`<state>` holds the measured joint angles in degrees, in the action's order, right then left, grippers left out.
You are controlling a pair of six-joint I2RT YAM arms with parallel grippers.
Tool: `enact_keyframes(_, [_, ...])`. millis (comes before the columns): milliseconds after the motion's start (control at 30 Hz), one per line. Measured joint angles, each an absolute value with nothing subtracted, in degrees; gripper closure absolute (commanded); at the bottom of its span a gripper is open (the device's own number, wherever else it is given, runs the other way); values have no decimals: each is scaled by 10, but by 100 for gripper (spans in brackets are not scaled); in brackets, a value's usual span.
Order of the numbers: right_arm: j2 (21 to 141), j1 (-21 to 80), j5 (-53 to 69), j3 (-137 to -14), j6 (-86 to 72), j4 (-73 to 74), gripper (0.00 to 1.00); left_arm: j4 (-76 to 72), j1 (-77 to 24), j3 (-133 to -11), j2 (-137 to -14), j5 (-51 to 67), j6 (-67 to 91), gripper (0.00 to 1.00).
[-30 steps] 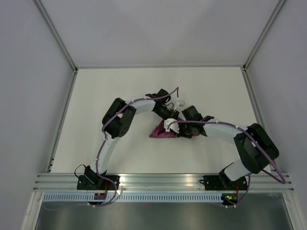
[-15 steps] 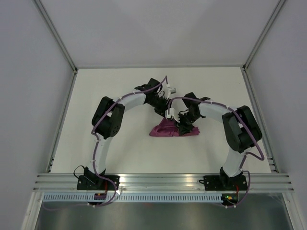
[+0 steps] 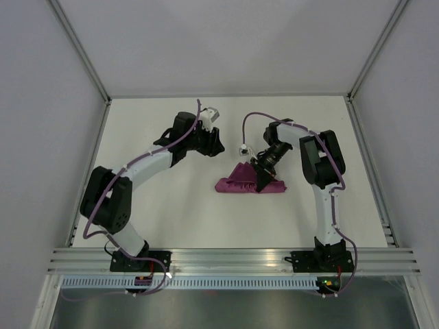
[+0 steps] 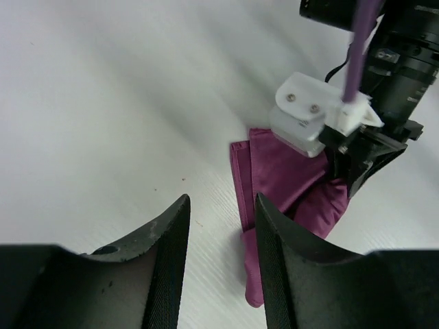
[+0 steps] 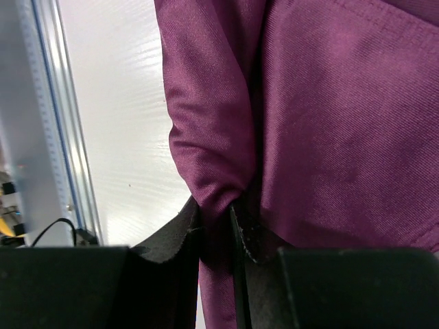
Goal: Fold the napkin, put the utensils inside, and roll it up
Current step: Roll the napkin at the center of the board.
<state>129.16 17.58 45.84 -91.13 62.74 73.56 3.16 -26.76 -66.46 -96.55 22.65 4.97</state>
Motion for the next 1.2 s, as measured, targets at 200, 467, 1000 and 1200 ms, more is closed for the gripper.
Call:
enact_keyframes(200, [1358, 163, 485, -980, 639, 817, 92, -82, -314, -512, -866, 145, 50, 50])
enact_keyframes(467, [1390, 159, 493, -1014, 642, 856, 92, -120, -498, -490, -881, 37, -30, 48])
enact_keyframes(1000, [1401, 157, 496, -1026, 641, 869, 92, -73, -585, -599, -1059, -46, -185, 48])
enact_keyframes(1200, [1404, 156, 497, -1028, 640, 872, 92, -62, -585, -622, -1092, -44, -204, 49])
